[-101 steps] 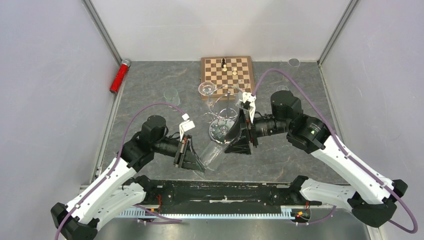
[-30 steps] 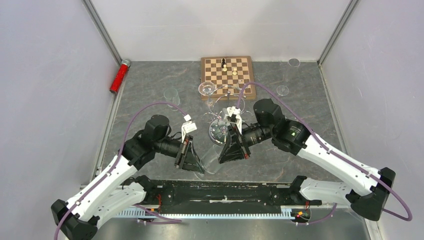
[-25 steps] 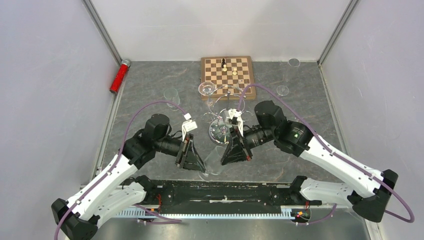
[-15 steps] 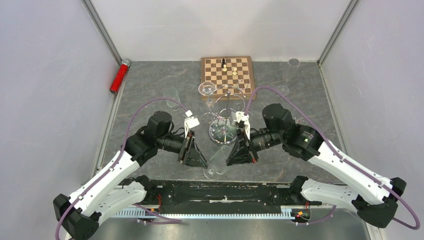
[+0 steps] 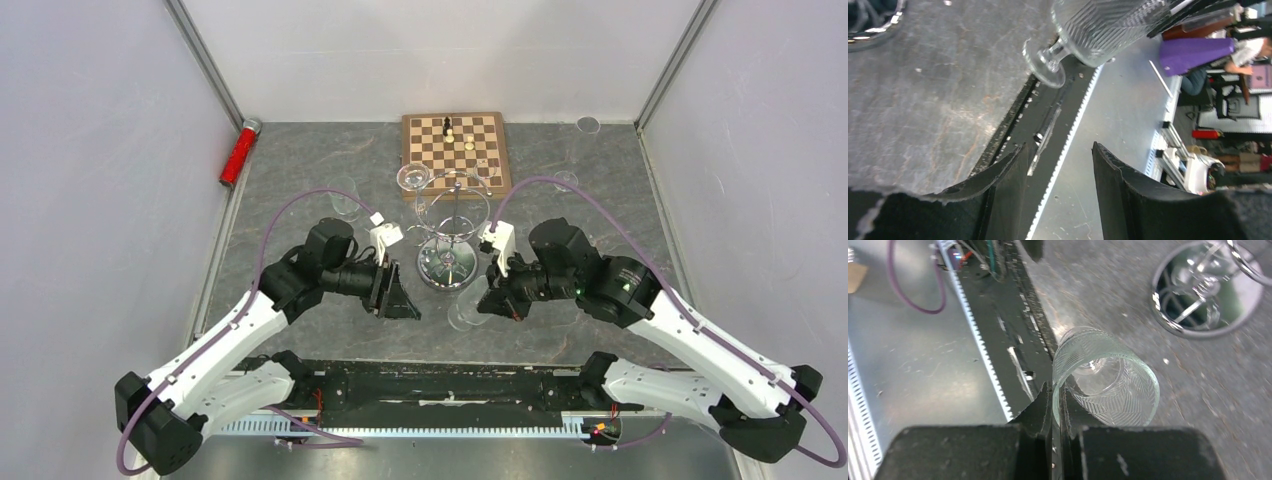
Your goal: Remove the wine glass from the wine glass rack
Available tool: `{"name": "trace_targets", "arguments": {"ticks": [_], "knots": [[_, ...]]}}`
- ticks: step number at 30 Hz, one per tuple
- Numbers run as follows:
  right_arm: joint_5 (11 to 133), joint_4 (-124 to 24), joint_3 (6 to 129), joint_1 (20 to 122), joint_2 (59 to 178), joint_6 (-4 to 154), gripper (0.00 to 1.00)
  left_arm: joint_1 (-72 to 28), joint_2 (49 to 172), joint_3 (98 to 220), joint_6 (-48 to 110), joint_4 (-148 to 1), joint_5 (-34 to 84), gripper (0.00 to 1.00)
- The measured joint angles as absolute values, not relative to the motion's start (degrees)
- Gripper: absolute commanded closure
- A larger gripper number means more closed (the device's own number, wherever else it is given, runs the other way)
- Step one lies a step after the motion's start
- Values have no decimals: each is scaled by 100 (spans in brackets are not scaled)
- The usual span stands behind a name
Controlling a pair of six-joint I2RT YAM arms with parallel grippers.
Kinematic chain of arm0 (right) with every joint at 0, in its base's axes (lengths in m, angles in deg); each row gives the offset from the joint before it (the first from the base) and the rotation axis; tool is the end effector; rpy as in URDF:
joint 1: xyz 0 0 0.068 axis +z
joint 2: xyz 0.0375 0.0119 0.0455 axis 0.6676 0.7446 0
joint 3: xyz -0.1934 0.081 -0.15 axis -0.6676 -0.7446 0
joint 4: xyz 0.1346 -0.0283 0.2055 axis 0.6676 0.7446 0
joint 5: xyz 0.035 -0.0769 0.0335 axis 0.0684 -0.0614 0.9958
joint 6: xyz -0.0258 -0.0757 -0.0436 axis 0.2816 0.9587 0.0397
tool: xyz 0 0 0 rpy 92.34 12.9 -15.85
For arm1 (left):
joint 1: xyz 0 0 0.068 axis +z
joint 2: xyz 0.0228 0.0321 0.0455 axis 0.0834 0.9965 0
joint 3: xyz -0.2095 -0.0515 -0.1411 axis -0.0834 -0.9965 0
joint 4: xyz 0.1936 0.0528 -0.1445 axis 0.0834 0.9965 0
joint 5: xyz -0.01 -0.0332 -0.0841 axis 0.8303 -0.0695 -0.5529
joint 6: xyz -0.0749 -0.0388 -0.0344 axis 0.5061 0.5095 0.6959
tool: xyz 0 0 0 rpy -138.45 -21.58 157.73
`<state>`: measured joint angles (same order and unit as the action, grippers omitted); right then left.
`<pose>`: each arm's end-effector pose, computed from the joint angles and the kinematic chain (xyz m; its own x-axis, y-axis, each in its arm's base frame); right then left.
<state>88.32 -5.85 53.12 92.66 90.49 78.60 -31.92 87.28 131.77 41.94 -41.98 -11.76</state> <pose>0.1072 0.1836 0.3148 -0.4299 -0.4447 -0.7858 -0.8906 0.3522 0.2878 0.1339 -0.1720 0.2607 -0.7804 0.2465 -0.5746 0.6246 0.3481 -0.6991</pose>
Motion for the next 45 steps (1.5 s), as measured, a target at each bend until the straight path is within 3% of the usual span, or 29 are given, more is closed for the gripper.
{"name": "trace_targets", "arguments": {"ticks": [6, 17, 35, 45], "knots": [[7652, -172, 5275, 9177, 8936, 7637, 100, -3192, 8785, 13177, 4065, -4130, -582, 37], [6279, 69, 5243, 8219, 9301, 7467, 100, -3192, 8582, 13186, 3940, -3990, 177, 36], [5931, -506, 5894, 5640, 10776, 7856, 100, -3192, 8457, 13420, 3597, -3566, 1296, 39], [5848, -808, 6287, 4991, 11683, 8035, 100, -3192, 8184, 13411, 3590, -3514, 1532, 38]]}}
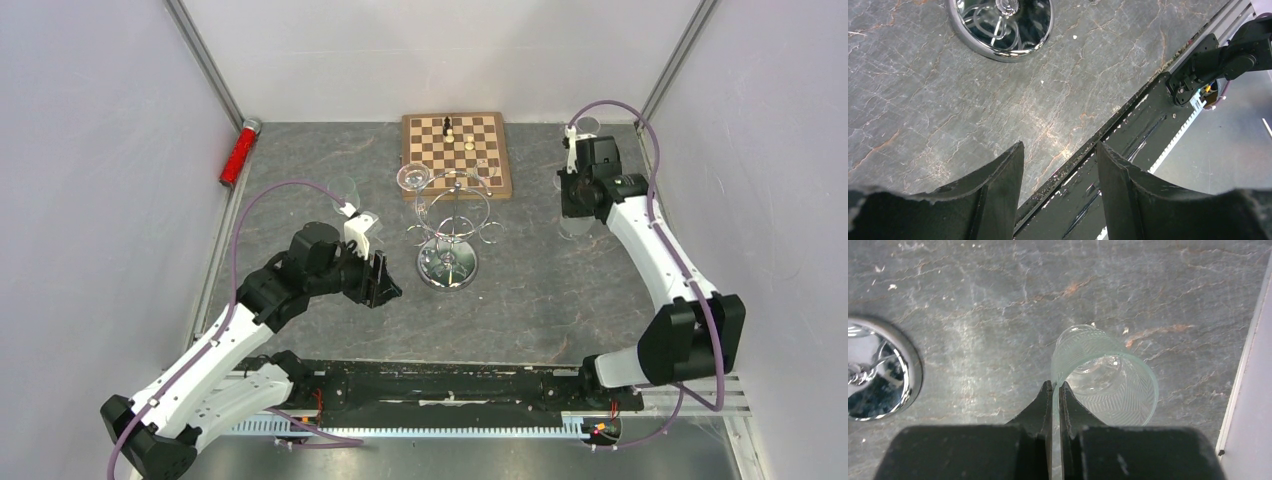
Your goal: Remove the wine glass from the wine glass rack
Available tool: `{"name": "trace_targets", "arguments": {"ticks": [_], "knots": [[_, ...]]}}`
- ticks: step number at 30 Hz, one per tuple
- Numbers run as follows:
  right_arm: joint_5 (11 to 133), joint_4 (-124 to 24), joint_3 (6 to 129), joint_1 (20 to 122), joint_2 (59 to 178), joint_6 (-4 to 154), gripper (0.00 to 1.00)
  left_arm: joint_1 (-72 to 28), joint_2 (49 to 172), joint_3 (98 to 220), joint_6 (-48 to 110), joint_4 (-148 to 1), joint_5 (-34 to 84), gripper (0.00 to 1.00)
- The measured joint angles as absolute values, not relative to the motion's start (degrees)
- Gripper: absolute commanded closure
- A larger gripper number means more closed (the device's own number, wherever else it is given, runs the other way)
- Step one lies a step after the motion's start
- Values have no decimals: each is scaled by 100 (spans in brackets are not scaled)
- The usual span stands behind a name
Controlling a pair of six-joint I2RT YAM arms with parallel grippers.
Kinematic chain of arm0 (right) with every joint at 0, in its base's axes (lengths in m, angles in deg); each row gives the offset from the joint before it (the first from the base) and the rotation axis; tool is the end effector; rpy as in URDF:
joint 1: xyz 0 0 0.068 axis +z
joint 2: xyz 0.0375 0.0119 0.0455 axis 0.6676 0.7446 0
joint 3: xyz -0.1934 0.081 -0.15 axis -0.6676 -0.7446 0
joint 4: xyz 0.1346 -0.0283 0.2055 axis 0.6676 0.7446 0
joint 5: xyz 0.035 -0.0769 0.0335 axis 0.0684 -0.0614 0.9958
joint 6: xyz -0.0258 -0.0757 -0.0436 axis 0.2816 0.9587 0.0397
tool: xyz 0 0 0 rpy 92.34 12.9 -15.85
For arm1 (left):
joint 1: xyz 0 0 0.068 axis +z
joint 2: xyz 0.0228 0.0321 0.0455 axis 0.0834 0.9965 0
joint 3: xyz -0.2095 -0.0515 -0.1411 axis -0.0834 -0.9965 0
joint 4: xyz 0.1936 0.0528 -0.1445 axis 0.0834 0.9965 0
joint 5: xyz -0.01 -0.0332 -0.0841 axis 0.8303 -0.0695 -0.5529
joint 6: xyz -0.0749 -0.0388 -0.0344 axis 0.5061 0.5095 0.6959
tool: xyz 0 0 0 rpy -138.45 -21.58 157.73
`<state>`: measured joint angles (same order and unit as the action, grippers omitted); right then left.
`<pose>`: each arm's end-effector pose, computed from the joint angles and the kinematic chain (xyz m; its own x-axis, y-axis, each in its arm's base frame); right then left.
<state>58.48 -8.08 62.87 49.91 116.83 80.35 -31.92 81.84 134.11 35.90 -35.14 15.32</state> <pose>0.3072 0.0348 0.2617 -0.7728 -0.0828 -0.6292 -0.0547 0.9965 -0.0639 0.1480 -0.1419 0.2671 -0.6704 0.1658 -0.7232 0.6044 0.6874 -0.4027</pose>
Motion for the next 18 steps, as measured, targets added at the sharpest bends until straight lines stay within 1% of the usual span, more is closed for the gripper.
{"name": "trace_targets", "arguments": {"ticks": [18], "knots": [[5643, -1531, 6523, 4764, 12750, 8339, 100, -3192, 8186, 13365, 3588, -3424, 1834, 39]]}}
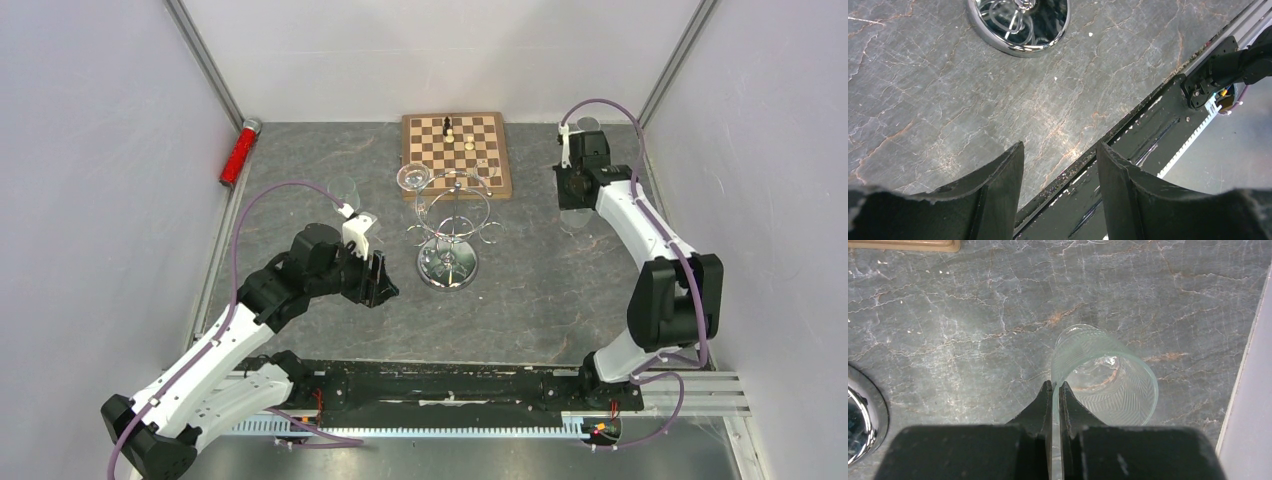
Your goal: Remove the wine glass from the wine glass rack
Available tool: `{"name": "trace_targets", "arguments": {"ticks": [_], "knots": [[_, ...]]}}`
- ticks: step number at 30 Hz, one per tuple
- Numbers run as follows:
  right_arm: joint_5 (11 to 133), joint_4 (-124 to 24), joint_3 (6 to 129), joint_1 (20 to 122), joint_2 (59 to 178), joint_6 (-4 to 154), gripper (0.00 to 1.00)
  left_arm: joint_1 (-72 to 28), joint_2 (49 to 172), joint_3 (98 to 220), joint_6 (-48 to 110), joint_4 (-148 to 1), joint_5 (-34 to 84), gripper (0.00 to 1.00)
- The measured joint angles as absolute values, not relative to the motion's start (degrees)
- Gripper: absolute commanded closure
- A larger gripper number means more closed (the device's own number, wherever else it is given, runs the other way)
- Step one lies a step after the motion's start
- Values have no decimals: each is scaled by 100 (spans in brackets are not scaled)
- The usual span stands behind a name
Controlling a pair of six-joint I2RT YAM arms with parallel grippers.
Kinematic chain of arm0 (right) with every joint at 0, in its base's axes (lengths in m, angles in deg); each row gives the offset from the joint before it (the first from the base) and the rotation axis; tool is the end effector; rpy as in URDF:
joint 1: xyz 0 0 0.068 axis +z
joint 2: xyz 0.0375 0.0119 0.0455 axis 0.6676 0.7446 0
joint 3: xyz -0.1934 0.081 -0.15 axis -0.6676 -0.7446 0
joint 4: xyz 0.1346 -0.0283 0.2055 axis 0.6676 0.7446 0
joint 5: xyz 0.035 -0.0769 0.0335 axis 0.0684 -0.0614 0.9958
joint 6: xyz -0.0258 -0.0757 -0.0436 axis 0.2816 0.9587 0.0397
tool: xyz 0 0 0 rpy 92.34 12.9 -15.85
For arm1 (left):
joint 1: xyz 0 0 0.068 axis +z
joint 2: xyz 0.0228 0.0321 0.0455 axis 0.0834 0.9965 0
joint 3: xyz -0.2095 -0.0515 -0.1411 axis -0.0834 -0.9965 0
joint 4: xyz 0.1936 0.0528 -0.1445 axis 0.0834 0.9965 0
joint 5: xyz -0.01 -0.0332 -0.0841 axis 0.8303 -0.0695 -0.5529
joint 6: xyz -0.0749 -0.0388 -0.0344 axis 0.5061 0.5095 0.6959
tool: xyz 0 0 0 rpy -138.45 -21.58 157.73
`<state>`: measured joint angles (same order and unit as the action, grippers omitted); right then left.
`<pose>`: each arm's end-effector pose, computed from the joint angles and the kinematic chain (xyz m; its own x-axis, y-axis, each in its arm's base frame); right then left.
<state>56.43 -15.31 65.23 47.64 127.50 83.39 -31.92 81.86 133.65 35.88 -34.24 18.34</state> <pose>0.3530 0.0242 0.2298 -0.7858 -0.1060 -0.6094 -0.0360 0.9914 -0.1261 0.1499 -0.1382 0.2616 -0.6775 0.1662 -0.7165 0.5747 0.7276 -0.3746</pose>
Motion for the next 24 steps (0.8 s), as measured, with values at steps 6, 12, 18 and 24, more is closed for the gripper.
{"name": "trace_targets", "arguments": {"ticks": [6, 12, 18, 24], "knots": [[5665, -1669, 6530, 4759, 13021, 8345, 100, -3192, 8186, 13358, 3586, -3407, 1851, 39], [5711, -1713, 6578, 4759, 13154, 8352, 100, -3192, 8186, 13358, 3586, -3385, 1952, 39], [5783, -1732, 6613, 4759, 13268, 8367, 100, -3192, 8186, 13358, 3586, -3385, 1978, 39], [5826, -1752, 6654, 4757, 13377, 8387, 100, -3192, 8186, 13358, 3586, -3385, 1980, 39]]}}
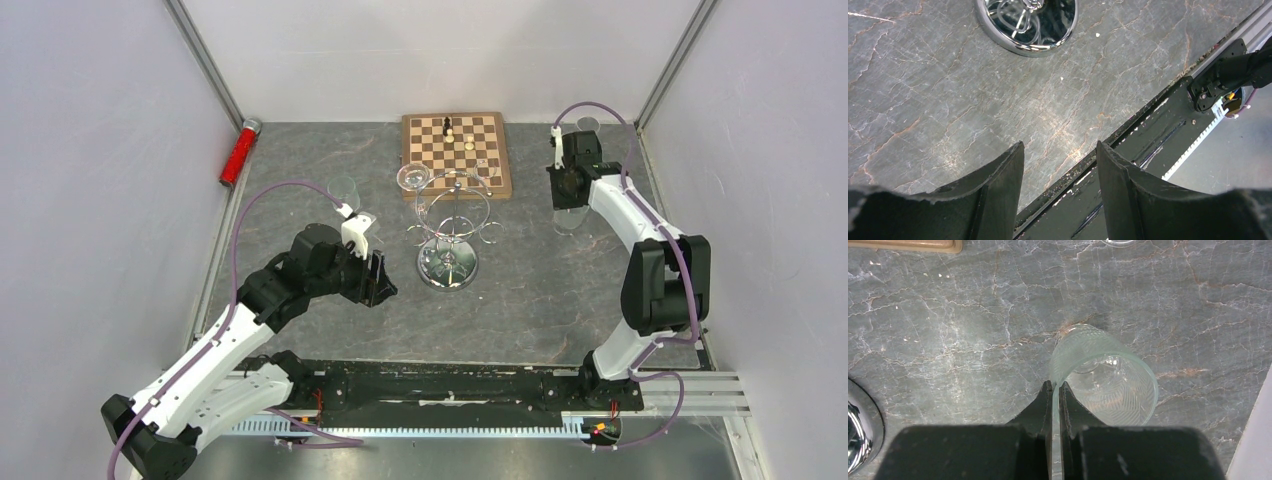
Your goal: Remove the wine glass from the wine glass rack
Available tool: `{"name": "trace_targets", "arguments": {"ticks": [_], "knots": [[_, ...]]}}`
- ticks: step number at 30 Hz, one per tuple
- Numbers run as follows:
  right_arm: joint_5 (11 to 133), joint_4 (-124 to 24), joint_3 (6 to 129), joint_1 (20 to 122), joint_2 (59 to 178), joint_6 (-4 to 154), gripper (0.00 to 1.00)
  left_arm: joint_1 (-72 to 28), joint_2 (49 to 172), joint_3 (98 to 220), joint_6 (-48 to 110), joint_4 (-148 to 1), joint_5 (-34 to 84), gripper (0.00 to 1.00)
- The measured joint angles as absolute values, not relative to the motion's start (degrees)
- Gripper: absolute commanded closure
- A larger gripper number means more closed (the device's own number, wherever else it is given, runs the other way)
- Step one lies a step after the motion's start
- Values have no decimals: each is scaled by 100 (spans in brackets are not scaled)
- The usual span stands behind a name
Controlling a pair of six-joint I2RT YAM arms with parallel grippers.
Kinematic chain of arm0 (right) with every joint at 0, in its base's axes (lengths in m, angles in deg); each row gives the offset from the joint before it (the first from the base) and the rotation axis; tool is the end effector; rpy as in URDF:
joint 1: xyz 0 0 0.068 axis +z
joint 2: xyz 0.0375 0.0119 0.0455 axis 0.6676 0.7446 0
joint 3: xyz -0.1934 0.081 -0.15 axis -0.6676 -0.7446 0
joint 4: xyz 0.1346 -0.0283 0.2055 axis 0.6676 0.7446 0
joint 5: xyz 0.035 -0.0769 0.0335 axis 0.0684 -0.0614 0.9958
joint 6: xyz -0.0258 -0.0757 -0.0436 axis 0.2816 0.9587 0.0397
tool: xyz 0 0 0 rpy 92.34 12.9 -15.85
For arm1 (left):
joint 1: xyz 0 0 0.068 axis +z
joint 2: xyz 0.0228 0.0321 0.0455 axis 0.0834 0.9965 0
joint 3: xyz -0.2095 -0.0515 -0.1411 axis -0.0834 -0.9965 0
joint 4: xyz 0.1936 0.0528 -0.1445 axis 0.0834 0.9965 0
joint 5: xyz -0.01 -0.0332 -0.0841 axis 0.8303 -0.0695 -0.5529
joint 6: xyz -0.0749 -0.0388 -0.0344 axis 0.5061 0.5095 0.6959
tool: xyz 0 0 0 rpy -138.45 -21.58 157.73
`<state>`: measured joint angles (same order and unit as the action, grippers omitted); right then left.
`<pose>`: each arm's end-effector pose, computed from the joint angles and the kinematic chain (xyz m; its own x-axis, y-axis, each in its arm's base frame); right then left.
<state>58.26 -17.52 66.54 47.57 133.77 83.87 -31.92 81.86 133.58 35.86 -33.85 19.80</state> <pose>0.3722 0.0283 0.2030 -0.8131 -0.1163 -0.5705 -0.0662 0.9920 -0.1078 0.1509 -0.1365 0.2600 -0.6786 0.1652 -0.7157 0.5611 0.7454 -0.3599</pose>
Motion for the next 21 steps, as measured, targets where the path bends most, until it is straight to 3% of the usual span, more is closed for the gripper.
{"name": "trace_targets", "arguments": {"ticks": [10, 21], "knots": [[5796, -1772, 6768, 4740, 13458, 8442, 72, -3192, 8189, 13358, 3586, -3385, 1978, 39], [5647, -1787, 7087, 4738, 13436, 8463, 51, -3192, 8221, 13358, 3586, -3385, 1980, 39]]}}
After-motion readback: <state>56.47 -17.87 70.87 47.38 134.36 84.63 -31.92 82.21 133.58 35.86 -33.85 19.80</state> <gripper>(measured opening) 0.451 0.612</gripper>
